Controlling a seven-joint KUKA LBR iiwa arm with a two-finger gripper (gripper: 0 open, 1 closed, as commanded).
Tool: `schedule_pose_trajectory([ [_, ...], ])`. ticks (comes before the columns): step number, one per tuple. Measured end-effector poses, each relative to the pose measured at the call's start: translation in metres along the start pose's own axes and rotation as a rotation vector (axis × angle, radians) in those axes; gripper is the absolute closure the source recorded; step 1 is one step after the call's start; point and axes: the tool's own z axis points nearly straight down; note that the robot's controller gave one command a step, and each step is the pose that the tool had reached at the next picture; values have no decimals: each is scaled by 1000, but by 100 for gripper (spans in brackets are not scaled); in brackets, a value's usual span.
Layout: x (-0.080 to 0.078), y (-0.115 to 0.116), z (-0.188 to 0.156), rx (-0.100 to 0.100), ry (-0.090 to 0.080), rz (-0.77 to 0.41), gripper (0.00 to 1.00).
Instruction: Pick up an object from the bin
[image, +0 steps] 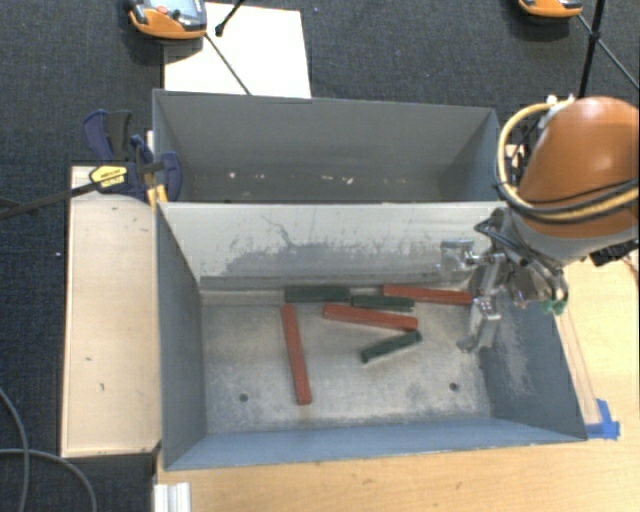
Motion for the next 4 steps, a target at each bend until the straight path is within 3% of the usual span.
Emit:
schedule_pose_trajectory([
  [1,-13,20,69,-2,5,-96,0],
  [2,-55,49,91,-4,16,-64,0],
  [3,-36,26,146,-2,4,-199,0],
  [4,-46,23,179,-3,7,-81,100],
])
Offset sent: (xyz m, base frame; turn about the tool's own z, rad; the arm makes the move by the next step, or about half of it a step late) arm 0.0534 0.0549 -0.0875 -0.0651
